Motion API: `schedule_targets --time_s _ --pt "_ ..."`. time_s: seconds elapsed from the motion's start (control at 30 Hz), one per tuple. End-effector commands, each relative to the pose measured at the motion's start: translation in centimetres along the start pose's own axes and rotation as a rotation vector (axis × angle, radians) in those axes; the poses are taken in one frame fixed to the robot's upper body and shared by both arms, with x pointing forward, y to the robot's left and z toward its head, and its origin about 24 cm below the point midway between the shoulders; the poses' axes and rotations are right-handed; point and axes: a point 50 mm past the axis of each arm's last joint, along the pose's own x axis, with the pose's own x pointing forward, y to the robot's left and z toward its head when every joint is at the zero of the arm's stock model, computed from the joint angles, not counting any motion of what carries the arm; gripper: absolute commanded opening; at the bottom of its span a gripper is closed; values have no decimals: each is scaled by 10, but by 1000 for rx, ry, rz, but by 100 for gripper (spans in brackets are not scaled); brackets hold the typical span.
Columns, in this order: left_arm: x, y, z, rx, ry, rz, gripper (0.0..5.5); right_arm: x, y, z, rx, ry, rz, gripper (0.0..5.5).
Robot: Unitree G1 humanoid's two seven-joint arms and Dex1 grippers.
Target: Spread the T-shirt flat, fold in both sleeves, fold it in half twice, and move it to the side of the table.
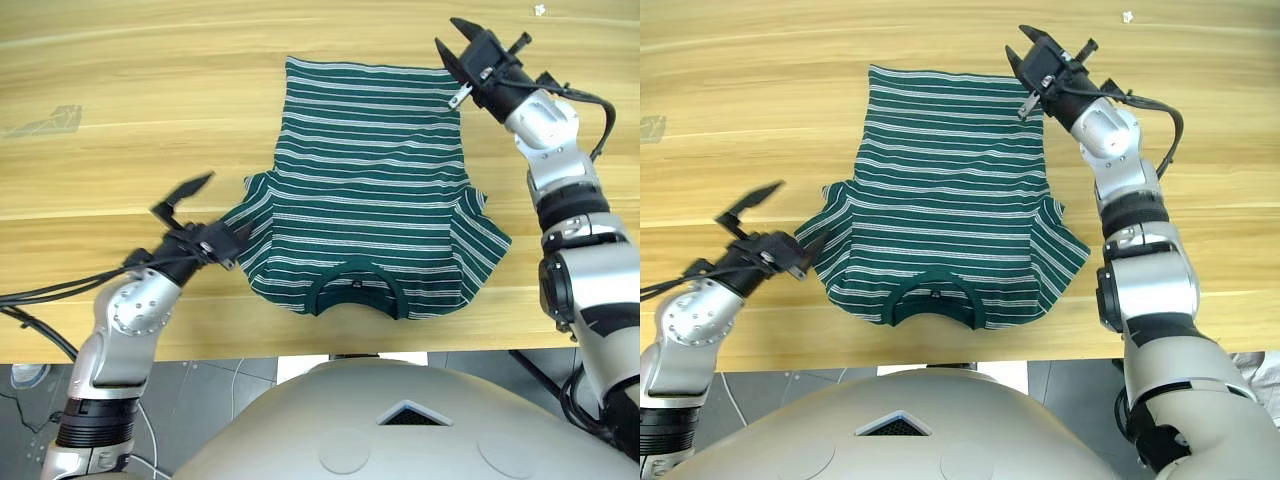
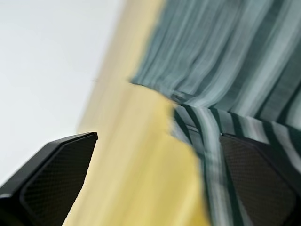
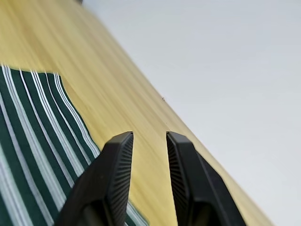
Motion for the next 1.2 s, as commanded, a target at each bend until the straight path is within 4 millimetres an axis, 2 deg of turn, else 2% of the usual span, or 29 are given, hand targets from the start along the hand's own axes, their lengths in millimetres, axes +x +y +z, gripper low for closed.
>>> schedule_targets --time_s 0.03,0.1,0.23,0.33,0.47,0.6,0.7,0.83,1.1,1.2 --pt "-3 23 15 -125 -61 240 481 -24 -18 5 54 -46 -125 130" --pt "-6 26 14 -176 -50 312 481 -32 -18 7 87 -60 -153 130" --pt "-19 0 9 -409 -9 278 481 -42 -20 22 208 -185 -265 130" --pt "-23 -17 8 -716 -2 330 481 -45 -28 32 205 -240 -347 130" --pt "-24 -52 17 -1180 -1 333 481 -45 -35 41 186 -274 -385 130" --pt "-24 -68 2 -1456 111 382 481 -49 -36 44 183 -276 -400 130" --pt "-17 -79 -11 -1549 221 386 481 -51 -35 45 177 -274 -402 130" --pt "-12 -92 -20 -1575 316 365 481 -54 -35 44 172 -265 -395 130" --pt "-6 -96 -22 -1584 322 354 357 -58 -35 40 169 -246 -397 130" --pt "-5 -96 -21 -1584 321 370 293 -57 -33 39 173 -241 -390 130"
